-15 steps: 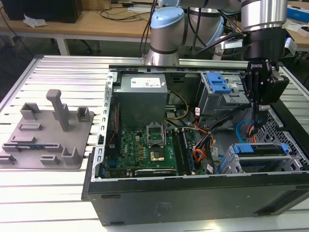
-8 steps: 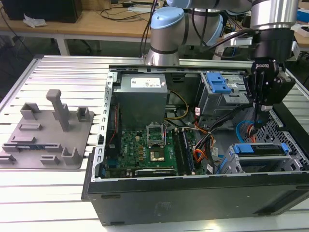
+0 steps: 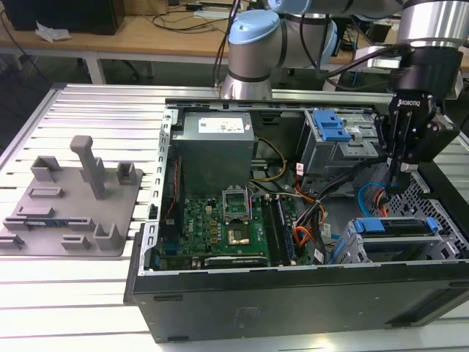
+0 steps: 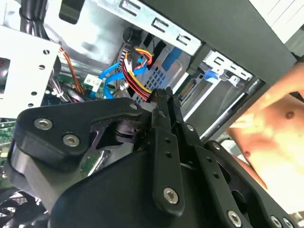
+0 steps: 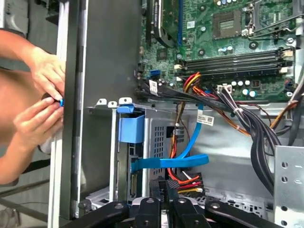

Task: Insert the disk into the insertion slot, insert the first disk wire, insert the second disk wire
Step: 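Insert the first disk wire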

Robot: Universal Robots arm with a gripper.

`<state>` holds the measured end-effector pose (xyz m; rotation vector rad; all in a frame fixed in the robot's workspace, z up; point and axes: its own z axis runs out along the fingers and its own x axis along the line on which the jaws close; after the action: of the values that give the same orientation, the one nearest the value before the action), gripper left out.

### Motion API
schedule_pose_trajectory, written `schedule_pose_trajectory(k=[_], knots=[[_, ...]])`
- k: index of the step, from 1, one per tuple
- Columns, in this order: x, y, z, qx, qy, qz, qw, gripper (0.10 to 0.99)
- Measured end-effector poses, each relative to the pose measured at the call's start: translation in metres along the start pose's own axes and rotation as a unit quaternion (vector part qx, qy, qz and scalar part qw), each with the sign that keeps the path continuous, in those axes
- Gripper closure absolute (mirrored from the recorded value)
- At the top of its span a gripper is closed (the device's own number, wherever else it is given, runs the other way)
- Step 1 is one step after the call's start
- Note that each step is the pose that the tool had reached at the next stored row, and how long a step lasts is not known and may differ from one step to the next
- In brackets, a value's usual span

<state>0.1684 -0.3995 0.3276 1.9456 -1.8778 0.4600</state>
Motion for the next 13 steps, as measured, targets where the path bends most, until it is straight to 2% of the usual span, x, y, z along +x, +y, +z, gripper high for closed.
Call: schedule_pose_trajectory(k=[3,5,7,8,12,13], knots=[[0.0012,-0.0021,0.0005,-0.0003,-0.0119,0.005,0.9999,0.922],[0.0025,-0.003,0.0013,0.0008,-0.0149,0.007,0.9999,0.922],[0.0082,-0.0033,0.0045,0.0009,-0.0153,0.008,0.9999,0.922],[0.0091,-0.0036,0.0051,0.0012,-0.017,0.008,0.9998,0.922],[0.0117,-0.0055,0.0063,0.006,-0.041,0.01,0.9991,0.922],[0.0127,-0.0056,0.0065,0.006,-0.0434,0.01,0.999,0.922]])
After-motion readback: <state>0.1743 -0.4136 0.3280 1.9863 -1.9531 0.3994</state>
